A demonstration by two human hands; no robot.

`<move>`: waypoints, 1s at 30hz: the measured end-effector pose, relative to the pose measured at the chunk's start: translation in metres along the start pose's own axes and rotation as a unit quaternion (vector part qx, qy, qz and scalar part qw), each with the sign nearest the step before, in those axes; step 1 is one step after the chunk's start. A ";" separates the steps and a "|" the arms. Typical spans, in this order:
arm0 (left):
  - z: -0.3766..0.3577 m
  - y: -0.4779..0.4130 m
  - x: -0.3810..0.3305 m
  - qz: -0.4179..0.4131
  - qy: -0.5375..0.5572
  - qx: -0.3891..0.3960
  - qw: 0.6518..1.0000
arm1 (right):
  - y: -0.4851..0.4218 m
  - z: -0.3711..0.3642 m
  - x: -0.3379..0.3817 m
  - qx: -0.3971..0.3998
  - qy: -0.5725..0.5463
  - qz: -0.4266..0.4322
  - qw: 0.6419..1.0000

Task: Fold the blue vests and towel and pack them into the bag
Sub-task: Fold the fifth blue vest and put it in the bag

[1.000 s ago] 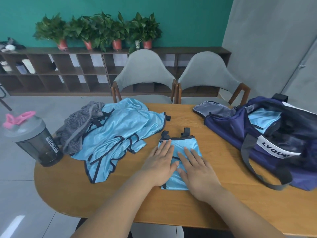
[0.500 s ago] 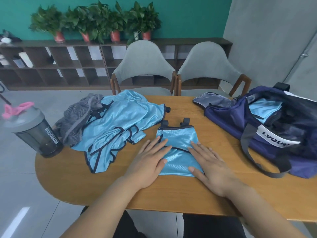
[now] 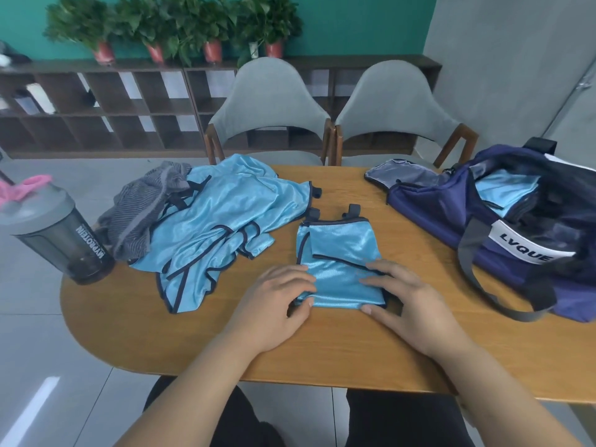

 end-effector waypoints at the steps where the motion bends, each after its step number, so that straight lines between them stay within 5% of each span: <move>1: 0.001 0.000 0.000 0.001 0.006 -0.005 1.000 | 0.002 0.000 -0.001 -0.019 -0.006 -0.004 1.000; 17: 0.004 0.000 -0.004 -0.006 -0.024 -0.013 1.000 | 0.004 0.001 0.003 -0.061 0.027 -0.035 0.997; 23: 0.009 -0.001 -0.005 0.016 -0.013 -0.065 0.998 | 0.003 0.003 0.003 -0.007 0.004 -0.028 1.000; 30: 0.015 0.003 -0.013 0.044 0.063 -0.095 0.993 | 0.009 0.012 0.011 -0.089 -0.001 -0.034 0.995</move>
Point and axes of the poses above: each hand's wrist, its own y-axis away from the middle knuckle, its own z-axis out of the back of the hand, x = y × z, the point moved 2 cm from there along -y, towards the middle knuckle, and after that the axes turned 14 degrees about y, right-handed, at the moved point
